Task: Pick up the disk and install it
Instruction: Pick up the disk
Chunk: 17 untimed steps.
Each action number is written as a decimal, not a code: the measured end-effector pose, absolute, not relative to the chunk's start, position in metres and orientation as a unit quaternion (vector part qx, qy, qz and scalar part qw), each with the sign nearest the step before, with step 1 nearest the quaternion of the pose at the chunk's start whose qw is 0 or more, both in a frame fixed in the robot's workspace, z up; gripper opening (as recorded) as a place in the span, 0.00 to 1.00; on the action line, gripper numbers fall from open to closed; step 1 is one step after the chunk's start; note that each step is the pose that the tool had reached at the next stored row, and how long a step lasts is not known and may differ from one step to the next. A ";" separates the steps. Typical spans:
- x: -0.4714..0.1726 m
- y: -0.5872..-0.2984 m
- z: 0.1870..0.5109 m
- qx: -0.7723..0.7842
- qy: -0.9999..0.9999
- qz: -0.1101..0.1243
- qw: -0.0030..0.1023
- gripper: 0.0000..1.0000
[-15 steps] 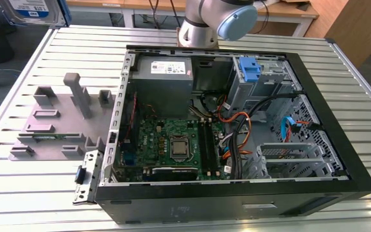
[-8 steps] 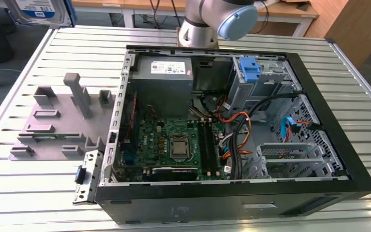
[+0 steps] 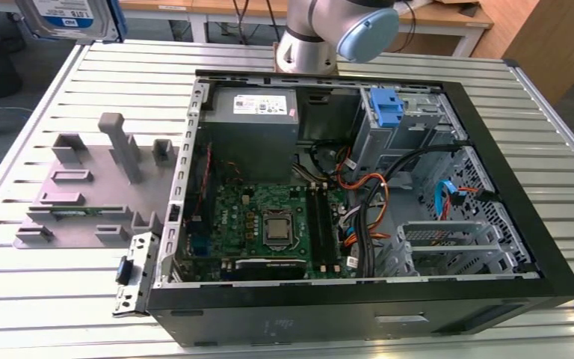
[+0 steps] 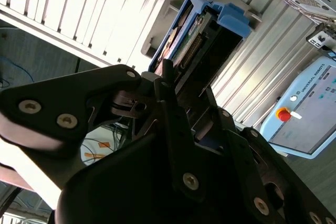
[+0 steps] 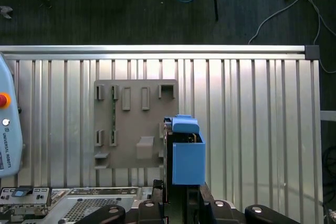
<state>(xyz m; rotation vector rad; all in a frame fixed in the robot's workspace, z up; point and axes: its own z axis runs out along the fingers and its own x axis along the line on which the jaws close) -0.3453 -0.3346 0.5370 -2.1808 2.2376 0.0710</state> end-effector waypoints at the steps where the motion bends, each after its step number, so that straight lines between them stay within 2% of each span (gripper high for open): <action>1: -0.345 -0.335 0.537 -0.698 0.716 0.023 0.008 0.35; 17: -0.337 -0.335 0.537 -0.698 0.716 0.023 0.008 0.35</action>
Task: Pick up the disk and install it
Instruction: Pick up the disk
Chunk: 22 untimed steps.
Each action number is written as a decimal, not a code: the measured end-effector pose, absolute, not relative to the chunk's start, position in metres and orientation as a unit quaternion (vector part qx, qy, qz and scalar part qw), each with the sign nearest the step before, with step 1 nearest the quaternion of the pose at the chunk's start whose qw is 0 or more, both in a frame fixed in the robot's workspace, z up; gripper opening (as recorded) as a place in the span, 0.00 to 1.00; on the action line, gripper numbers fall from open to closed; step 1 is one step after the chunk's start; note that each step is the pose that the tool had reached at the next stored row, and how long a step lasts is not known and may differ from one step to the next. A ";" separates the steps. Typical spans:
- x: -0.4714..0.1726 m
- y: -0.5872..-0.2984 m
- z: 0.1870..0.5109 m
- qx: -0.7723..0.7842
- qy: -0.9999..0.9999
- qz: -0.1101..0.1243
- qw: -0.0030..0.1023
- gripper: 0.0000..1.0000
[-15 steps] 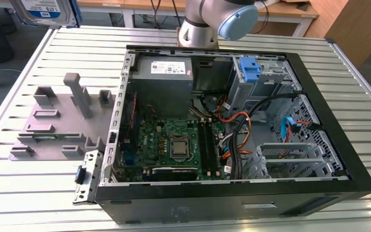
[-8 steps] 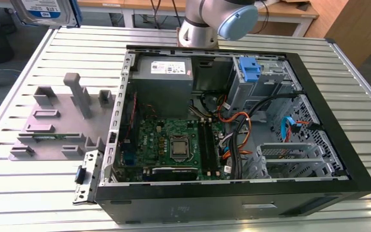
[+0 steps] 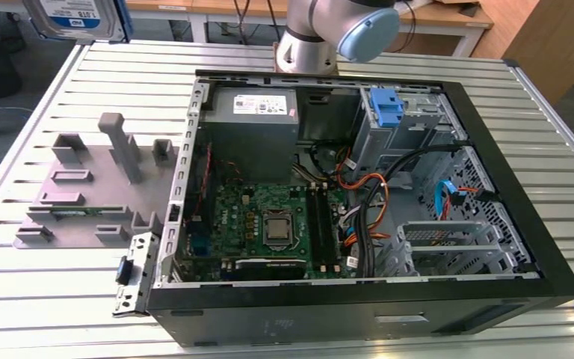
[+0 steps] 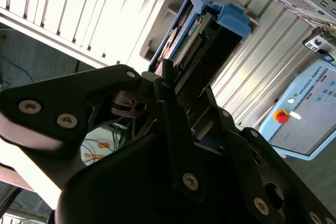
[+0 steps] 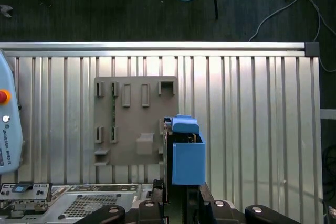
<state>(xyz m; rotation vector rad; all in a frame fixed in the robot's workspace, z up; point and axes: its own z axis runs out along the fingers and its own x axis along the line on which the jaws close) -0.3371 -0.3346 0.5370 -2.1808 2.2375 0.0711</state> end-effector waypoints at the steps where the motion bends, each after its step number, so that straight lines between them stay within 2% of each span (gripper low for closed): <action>1: -0.336 -0.335 0.537 -0.698 0.716 0.023 0.008 0.35; 22: -0.313 -0.335 0.537 -0.698 0.716 0.023 0.008 0.35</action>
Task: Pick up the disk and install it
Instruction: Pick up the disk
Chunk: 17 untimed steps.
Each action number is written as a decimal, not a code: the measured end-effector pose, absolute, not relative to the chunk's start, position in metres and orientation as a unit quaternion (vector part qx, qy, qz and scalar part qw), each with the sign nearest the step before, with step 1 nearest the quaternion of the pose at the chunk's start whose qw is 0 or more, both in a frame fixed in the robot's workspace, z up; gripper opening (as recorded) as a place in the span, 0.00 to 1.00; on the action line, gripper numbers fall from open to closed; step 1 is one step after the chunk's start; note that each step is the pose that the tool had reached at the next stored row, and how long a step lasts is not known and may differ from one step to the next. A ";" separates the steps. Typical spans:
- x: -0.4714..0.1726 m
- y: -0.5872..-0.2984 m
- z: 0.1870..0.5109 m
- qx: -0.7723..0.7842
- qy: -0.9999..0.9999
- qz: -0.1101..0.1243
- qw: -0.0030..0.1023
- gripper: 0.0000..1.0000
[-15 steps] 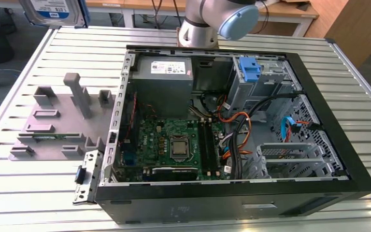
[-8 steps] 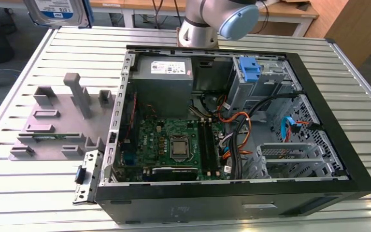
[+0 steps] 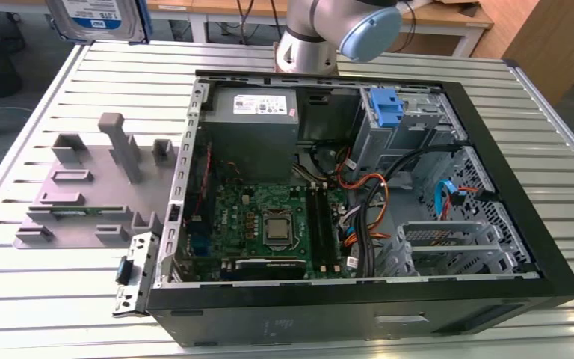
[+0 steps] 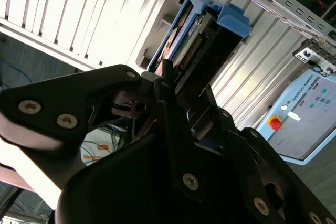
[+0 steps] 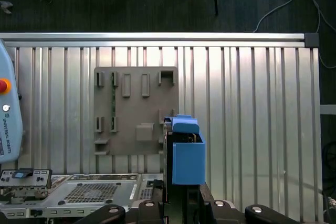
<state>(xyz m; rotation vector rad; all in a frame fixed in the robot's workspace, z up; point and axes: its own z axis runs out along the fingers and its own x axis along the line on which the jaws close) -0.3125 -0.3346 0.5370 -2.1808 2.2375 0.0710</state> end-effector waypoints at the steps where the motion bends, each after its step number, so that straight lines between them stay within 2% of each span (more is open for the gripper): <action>1: -0.311 -0.335 0.537 -0.698 0.716 0.023 0.008 0.35; 17: -0.294 -0.335 0.537 -0.698 0.716 0.023 0.008 0.35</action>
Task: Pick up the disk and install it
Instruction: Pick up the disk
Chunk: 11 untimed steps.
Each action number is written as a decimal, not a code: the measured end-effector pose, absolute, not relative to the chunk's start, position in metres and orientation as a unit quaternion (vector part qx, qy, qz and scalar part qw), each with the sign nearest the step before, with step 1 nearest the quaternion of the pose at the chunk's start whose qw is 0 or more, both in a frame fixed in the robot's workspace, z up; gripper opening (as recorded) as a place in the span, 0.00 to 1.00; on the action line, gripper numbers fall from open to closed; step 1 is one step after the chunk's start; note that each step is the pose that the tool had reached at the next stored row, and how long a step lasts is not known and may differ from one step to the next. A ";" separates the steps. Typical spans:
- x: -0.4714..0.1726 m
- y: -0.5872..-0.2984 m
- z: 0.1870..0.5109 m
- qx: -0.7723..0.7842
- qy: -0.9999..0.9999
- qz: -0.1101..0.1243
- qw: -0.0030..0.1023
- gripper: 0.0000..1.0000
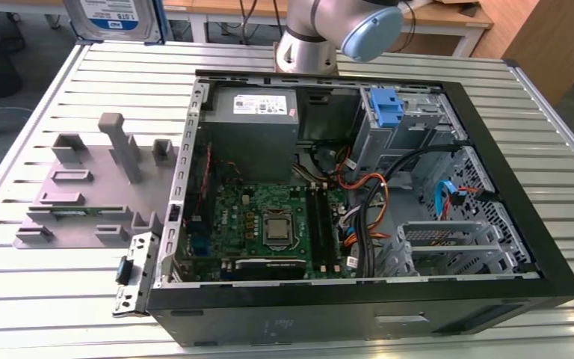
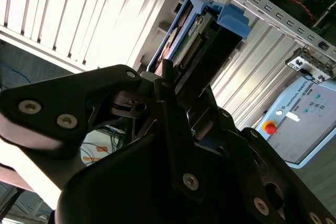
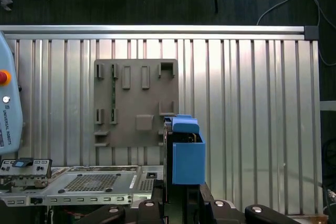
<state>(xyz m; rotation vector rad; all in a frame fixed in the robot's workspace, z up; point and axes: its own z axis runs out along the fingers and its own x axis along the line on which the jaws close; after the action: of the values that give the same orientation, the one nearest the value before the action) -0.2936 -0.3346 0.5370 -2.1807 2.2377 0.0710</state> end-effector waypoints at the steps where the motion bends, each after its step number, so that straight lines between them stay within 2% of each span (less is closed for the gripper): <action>1: -0.294 -0.335 0.537 -0.698 0.716 0.023 0.008 0.35; 11: -0.293 -0.335 0.537 -0.698 0.716 0.023 0.008 0.35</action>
<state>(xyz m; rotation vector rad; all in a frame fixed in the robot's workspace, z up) -0.2926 -0.3346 0.5370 -2.1809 2.2375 0.0711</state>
